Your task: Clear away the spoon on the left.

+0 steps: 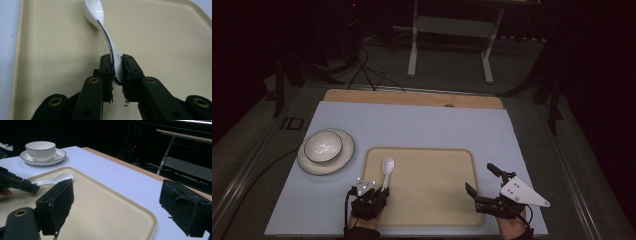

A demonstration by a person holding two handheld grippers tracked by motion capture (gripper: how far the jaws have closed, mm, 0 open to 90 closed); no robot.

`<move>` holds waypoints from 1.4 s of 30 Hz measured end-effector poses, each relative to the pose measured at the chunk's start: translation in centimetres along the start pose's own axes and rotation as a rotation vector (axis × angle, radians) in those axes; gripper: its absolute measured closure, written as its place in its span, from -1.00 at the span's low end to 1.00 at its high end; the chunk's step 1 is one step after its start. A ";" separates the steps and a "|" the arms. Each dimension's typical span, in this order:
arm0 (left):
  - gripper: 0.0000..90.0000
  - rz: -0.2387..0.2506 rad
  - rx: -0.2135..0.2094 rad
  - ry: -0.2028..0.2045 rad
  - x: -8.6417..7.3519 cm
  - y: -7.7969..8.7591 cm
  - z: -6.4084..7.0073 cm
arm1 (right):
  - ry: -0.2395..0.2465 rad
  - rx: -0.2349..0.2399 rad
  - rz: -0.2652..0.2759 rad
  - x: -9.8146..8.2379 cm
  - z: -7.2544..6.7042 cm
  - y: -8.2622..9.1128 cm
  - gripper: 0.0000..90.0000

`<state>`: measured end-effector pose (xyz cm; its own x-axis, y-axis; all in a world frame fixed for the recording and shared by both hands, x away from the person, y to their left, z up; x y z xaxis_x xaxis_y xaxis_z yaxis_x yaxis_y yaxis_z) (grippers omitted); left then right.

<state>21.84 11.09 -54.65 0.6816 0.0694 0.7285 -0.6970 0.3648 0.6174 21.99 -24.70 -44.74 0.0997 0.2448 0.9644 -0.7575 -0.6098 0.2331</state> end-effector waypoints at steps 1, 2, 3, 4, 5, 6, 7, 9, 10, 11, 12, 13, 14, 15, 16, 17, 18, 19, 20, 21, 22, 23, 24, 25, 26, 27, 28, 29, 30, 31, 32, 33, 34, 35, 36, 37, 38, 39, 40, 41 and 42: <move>0.72 -0.009 0.000 0.000 0.0 0.0 0.0 | 0.000 0.000 0.000 0.0 0.0 0.0 -0.73; 0.72 -0.018 0.002 -0.001 0.0 -0.1 -0.1 | 0.000 0.000 0.000 0.0 0.0 0.0 -0.73; 0.72 -0.023 0.014 -0.006 -0.1 -0.1 -0.1 | 0.000 0.000 0.001 0.0 0.0 0.0 -0.73; 0.72 -0.026 0.016 -0.003 -0.1 -0.1 -0.1 | 0.000 0.002 0.002 0.0 0.0 0.0 -0.73; 0.72 -0.029 0.014 0.001 -0.1 -0.1 -0.2 | -0.001 0.002 0.002 0.0 0.0 0.0 -0.73; 0.72 -0.029 0.018 0.001 -0.1 -0.1 -0.2 | -0.002 0.004 0.002 0.0 0.0 0.0 -0.73; 0.72 -0.030 0.021 -0.001 -0.1 -0.1 -0.2 | -0.002 0.005 0.002 0.0 0.0 0.0 -0.73; 0.65 -0.035 0.022 -0.007 -0.1 -0.2 -0.1 | -0.002 0.005 0.002 0.0 0.0 0.0 -0.73; 0.64 -0.034 0.023 -0.005 0.0 -0.2 -0.2 | -0.002 0.005 0.001 0.0 0.0 0.0 -0.73; 0.64 -0.036 0.021 -0.002 0.0 -0.2 -0.2 | -0.002 0.006 0.000 0.0 0.0 0.0 -0.73; 0.64 -0.034 0.024 -0.004 0.0 -0.2 -0.2 | -0.001 0.006 0.000 0.0 0.0 0.0 -0.73; 0.64 -0.033 0.027 -0.005 0.0 -0.2 -0.2 | -0.002 0.007 0.000 0.0 0.0 0.0 -0.73; 0.64 -0.033 0.026 -0.005 0.0 -0.2 -0.2 | -0.001 0.008 0.000 0.0 0.0 0.0 -0.73; 0.60 -0.030 0.030 -0.004 0.0 -0.1 -0.2 | -0.001 0.008 0.000 0.0 0.0 0.0 -0.73; 0.56 -0.031 0.029 -0.005 0.0 -0.1 -0.2 | -0.002 0.008 0.001 0.0 0.0 0.0 -0.73; 0.56 -0.031 0.031 -0.009 0.0 -0.1 -0.2 | -0.002 0.009 0.001 0.0 0.0 0.0 -0.73; 0.56 -0.028 0.034 -0.013 0.0 -0.1 -0.2 | -0.003 0.008 0.000 0.0 0.0 0.0 -0.73; 0.56 -0.030 0.036 -0.017 0.0 -0.1 -0.1 | -0.002 0.009 -0.001 0.0 0.0 0.0 -0.73; 0.54 -0.031 0.036 -0.017 0.0 -0.1 -0.2 | -0.003 0.010 -0.002 0.0 0.0 0.0 -0.73; 0.53 -0.028 0.042 -0.019 0.0 -0.1 -0.2 | -0.005 0.013 -0.003 -0.1 0.0 0.0 -0.73; 0.53 -0.026 0.042 -0.018 0.0 -0.2 -0.2 | -0.004 0.014 -0.005 -0.1 0.0 0.0 -0.73; 0.53 -0.026 0.043 -0.018 0.0 -0.1 -0.3 | -0.005 0.014 -0.006 -0.1 0.0 0.0 -0.73; 0.53 -0.026 0.044 -0.018 0.0 -0.1 -0.3 | -0.005 0.015 -0.005 -0.1 0.0 0.0 -0.73; 0.53 -0.026 0.044 -0.019 0.0 -0.1 -0.3 | -0.005 0.014 -0.005 -0.1 0.0 0.0 -0.73; 0.53 -0.026 0.043 -0.021 0.0 -0.1 -0.2 | -0.005 0.014 -0.005 -0.1 0.0 0.0 -0.73; 0.53 -0.028 0.042 -0.025 0.1 0.0 -0.2 | -0.006 0.014 -0.004 -0.1 0.0 0.0 -0.73; 0.48 -0.030 0.039 -0.028 0.1 0.0 -0.2 | -0.006 0.013 -0.004 -0.1 0.0 0.0 -0.73; 0.47 -0.031 0.035 -0.029 0.2 0.0 -0.1 | -0.007 0.012 -0.003 -0.1 0.0 0.0 -0.73; 0.47 -0.030 0.036 -0.032 0.2 0.1 -0.1 | -0.007 0.012 -0.003 -0.1 0.1 0.0 -0.73; 0.43 -0.029 0.036 -0.036 0.3 0.1 0.0 | -0.006 0.011 -0.004 -0.1 0.0 0.0 -0.73; 0.42 -0.031 0.032 -0.038 0.5 0.2 0.0 | -0.006 0.011 -0.005 -0.1 0.0 0.0 -0.73; 0.42 -0.028 0.029 -0.039 0.6 0.3 0.0 | -0.006 0.010 -0.004 -0.1 0.0 0.0 -0.73; 0.42 -0.025 0.026 -0.042 0.7 0.4 0.0 | -0.006 0.009 -0.004 -0.1 0.1 0.0 -0.73; 0.42 -0.027 0.019 -0.044 1.0 0.5 0.0 | -0.007 0.008 -0.005 -0.1 0.1 0.0 -0.73; 0.43 -0.030 0.011 -0.045 1.2 0.6 0.1 | -0.009 0.008 -0.005 -0.1 0.1 0.0 -0.73; 0.43 -0.035 0.008 -0.054 1.4 0.7 0.1 | -0.009 0.008 -0.007 -0.2 0.2 0.0 -0.73; 0.43 -0.035 0.005 -0.058 1.6 0.8 0.1 | -0.008 0.006 -0.007 -0.2 0.2 0.0 -0.73; 0.43 -0.039 -0.002 -0.059 1.8 0.9 0.1 | -0.009 0.006 -0.008 -0.2 0.2 0.1 -0.73; 0.43 -0.043 -0.006 -0.059 2.0 1.0 0.1 | -0.009 0.004 -0.006 -0.2 0.2 0.1 -0.73; 0.43 -0.048 -0.006 -0.066 2.2 1.1 0.1 | -0.010 0.004 -0.007 -0.2 0.2 0.1 -0.73; 0.43 -0.057 -0.008 -0.077 2.3 1.1 0.1 | -0.013 0.005 -0.006 -0.3 0.3 0.1 -0.73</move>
<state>22.57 11.57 -52.28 0.7006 -0.0231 0.7131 -0.6556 0.3738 0.6562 22.06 -25.02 -44.92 0.1124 0.2387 0.9646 -0.7536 -0.6123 0.2393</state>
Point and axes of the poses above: each handheld gripper's, and its own axes: y roughly backward along the jaws, x roughly out of its top, z roughly to its right, the point moved 1 cm from there along -y, roughly forward along the jaws, and after that the axes turned 1 degree about z, right-handed, at the moved point
